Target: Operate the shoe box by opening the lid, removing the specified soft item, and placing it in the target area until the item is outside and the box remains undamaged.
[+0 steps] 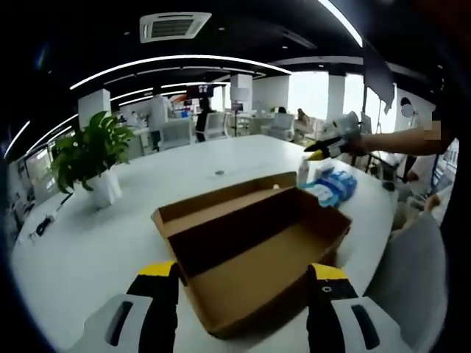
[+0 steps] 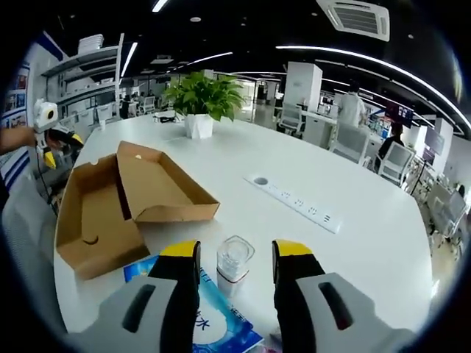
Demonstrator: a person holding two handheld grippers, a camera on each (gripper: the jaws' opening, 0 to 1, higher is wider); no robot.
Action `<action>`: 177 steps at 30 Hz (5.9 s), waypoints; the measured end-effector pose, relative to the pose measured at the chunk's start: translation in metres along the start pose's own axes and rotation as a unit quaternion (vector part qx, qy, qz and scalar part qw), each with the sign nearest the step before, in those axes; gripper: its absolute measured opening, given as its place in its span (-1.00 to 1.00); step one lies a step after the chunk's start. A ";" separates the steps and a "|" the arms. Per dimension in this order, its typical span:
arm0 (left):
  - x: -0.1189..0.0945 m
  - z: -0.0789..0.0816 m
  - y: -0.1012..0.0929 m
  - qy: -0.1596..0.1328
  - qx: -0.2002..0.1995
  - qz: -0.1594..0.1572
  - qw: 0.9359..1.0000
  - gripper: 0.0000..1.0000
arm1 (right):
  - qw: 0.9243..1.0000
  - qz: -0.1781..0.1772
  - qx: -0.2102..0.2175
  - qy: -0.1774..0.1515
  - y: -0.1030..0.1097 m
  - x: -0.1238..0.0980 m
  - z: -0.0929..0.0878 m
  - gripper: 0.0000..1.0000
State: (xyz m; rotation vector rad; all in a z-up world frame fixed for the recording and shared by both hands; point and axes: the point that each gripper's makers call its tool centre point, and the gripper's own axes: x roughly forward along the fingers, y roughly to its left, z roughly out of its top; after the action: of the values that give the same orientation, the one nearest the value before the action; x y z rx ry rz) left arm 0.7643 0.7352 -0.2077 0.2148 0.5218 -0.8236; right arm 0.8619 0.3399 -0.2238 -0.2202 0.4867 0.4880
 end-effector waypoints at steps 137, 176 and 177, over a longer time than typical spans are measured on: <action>0.008 -0.077 0.051 0.141 -0.172 0.137 0.965 -0.92 | 0.969 -0.003 0.090 0.229 0.063 0.111 0.035 -0.97; 0.007 -0.076 0.048 0.140 -0.162 0.137 0.967 -0.92 | 0.988 -0.015 0.028 0.150 0.077 0.058 0.074 -0.97; 0.007 -0.076 0.049 0.140 -0.161 0.137 0.967 -0.92 | 0.988 -0.015 0.026 0.149 0.077 0.056 0.075 -0.97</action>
State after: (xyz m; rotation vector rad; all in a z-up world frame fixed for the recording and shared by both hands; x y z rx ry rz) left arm 0.7774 0.7922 -0.2767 0.0993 0.8617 -0.4304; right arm 0.8965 0.4525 -0.1939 -0.2513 0.7862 0.4129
